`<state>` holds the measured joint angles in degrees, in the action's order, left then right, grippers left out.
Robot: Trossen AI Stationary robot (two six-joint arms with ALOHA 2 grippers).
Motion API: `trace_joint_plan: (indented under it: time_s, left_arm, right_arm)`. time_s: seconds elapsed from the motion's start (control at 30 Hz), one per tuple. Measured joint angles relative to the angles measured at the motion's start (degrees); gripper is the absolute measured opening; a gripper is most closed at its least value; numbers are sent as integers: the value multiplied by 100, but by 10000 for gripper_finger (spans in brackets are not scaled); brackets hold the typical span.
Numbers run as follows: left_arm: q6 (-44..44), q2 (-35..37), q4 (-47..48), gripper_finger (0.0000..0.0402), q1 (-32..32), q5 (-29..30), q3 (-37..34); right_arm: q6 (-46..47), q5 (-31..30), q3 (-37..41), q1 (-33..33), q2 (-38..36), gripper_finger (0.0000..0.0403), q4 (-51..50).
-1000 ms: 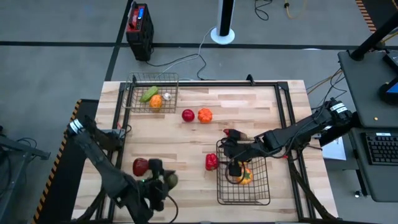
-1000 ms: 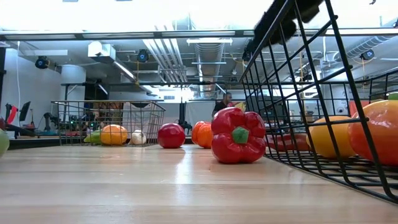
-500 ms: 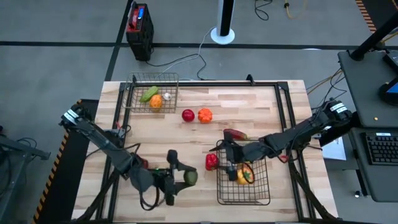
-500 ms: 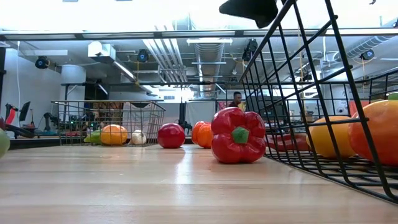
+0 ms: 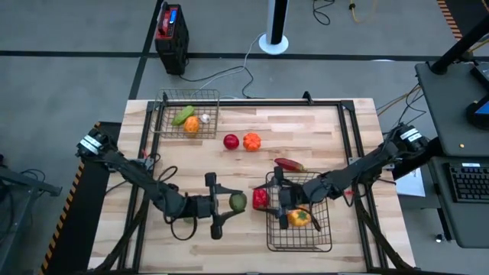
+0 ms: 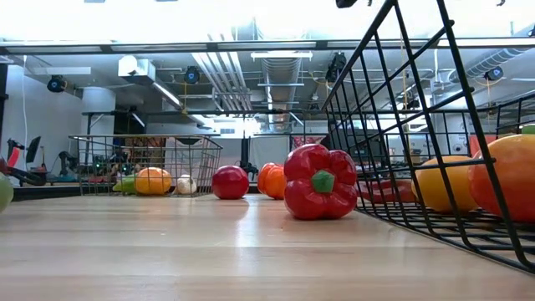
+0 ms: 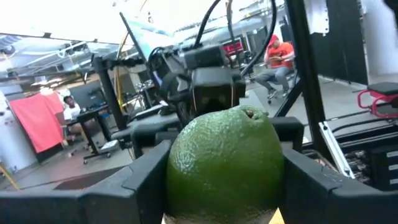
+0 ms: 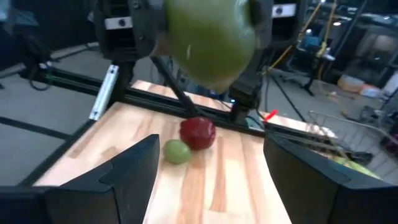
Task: Sort produce into baskets
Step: Put the bottom green lime into the black wire basket
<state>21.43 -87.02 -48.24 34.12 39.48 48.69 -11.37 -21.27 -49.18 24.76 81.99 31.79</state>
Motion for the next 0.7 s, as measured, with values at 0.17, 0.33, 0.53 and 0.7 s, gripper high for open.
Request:
trace_joint_plan:
  time_s: [0.17,0.33,0.53,0.7]
  left_arm:
    - [-139,-98,-43,217,-158,-4,0]
    - [-228,-185,-79,217,-267,-4,-2]
    - [-299,-297,-345,217,-416,-12,-2]
    - [-338,-440,-430,217,-500,-168,120]
  right_arm:
    - [-104,-181,-251,-2,143,280,24]
    - [-88,-281,-359,-2,150,283,26]
    - [-69,-304,-418,-14,183,282,42]
    - [-41,-292,-416,-75,187,287,9]
